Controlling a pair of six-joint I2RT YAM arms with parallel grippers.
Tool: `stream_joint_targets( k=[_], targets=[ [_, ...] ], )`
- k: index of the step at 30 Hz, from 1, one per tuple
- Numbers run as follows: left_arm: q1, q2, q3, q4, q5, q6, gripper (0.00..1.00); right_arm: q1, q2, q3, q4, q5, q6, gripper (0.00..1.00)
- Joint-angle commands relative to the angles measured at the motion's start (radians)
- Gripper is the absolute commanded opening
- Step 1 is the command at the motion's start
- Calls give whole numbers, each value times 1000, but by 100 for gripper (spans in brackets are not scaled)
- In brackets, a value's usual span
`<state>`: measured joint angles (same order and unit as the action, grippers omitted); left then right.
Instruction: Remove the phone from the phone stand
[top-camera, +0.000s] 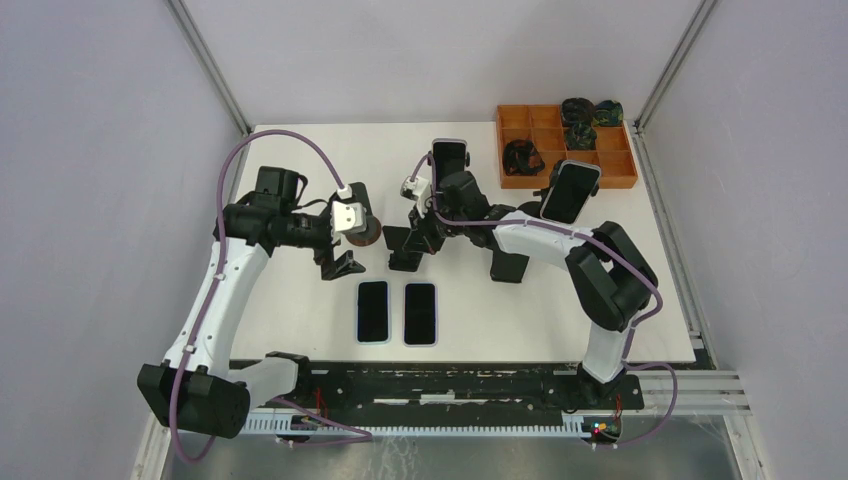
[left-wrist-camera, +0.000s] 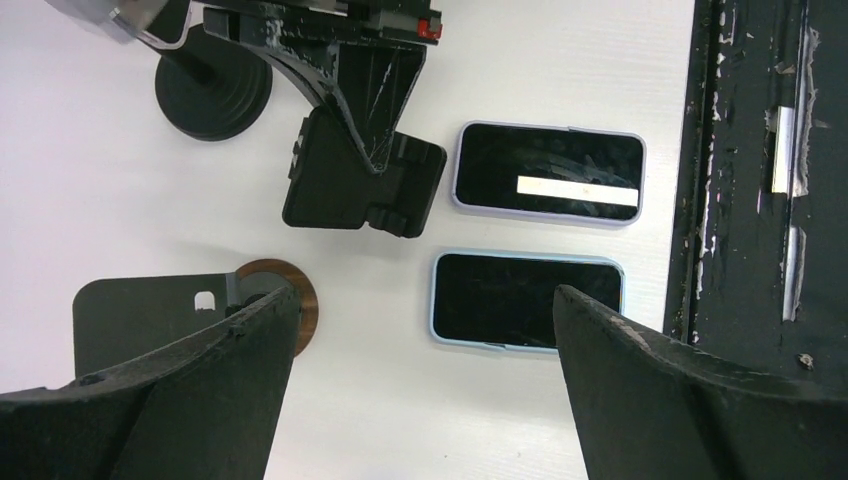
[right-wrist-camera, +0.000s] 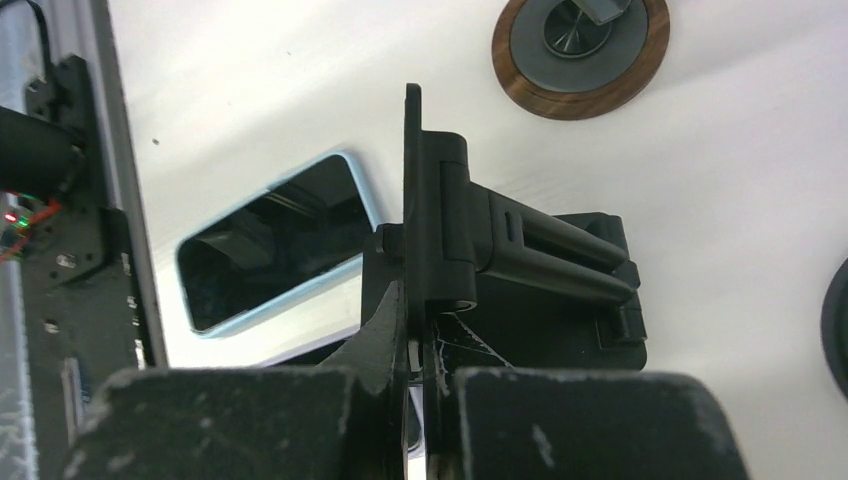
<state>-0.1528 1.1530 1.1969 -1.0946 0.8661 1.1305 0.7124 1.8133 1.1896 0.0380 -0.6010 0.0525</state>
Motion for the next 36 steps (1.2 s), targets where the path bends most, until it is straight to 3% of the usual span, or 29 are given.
stream_joint_targets(
  k=[1, 11, 14, 16, 22, 24, 26, 30, 36],
  targets=[
    [1, -15, 2, 30, 19, -70, 100, 2, 39, 87, -16, 9, -156, 0],
    [1, -10, 4, 30, 28, -73, 100, -9, 87, 80, -86, 89, -298, 1],
    [1, -9, 4, 29, 31, -79, 100, -17, 84, 80, -103, 103, -301, 22],
    [1, -13, 6, 29, 34, -81, 100, -18, 76, 90, -127, 138, -298, 41],
    [1, -25, 8, 29, 35, -89, 100, -19, -47, 64, -129, 216, -270, 71],
    [1, -31, 10, 30, 36, -95, 100, -19, -113, 42, -127, 249, -240, 89],
    [1, -36, 13, 31, 35, -105, 100, -18, -207, -6, -121, 278, -198, 98],
    [1, -45, 24, 37, 26, -131, 100, -18, -406, -151, -89, 325, -89, 98],
    [2, -42, 86, 103, -47, -285, 100, -19, -711, -414, -93, 444, 75, 98]
  ],
)
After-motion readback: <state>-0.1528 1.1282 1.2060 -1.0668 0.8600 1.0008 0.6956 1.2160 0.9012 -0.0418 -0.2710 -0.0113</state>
